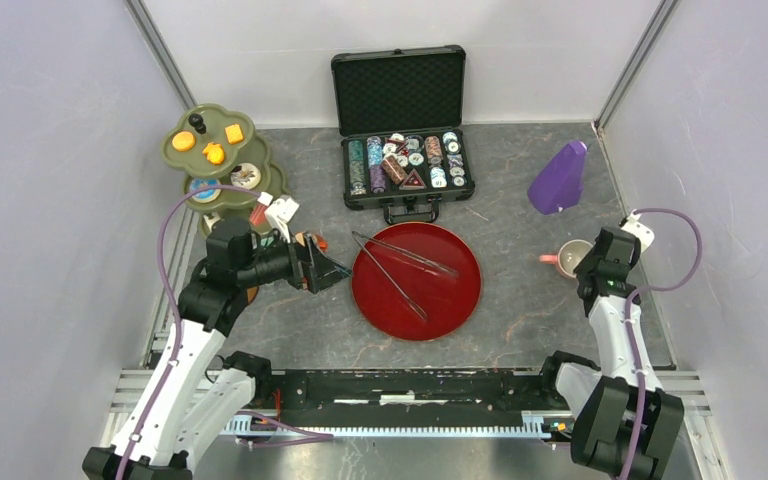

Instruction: Serve the afternoon tea

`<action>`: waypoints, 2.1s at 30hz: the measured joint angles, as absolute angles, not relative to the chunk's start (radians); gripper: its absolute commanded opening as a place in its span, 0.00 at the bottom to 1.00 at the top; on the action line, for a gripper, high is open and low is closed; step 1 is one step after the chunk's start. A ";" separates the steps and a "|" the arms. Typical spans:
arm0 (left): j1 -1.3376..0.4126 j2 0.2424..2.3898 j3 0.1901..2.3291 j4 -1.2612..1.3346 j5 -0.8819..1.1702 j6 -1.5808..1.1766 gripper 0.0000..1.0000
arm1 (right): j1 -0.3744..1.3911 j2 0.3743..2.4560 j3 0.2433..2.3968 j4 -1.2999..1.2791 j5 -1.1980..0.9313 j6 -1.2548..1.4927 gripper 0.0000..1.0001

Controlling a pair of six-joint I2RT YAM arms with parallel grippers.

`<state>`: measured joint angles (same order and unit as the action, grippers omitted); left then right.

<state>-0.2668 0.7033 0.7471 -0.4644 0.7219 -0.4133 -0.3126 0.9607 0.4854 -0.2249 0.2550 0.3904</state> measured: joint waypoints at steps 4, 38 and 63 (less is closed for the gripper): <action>-0.286 0.720 0.747 -0.448 0.751 -0.410 1.00 | -0.262 0.904 0.486 -0.278 0.266 0.334 0.00; -1.399 1.320 1.109 -0.571 -0.529 -0.063 0.72 | 0.797 1.058 0.772 -0.421 0.099 0.542 0.00; -1.420 1.584 1.255 -0.691 -0.799 -0.121 0.02 | 0.800 0.945 0.670 -0.300 0.150 0.658 0.36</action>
<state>-1.4204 1.5841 1.2549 -0.6907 -0.7994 -0.1207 0.8001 0.9455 0.6701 -0.3000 0.1497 0.6582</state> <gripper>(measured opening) 0.241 0.190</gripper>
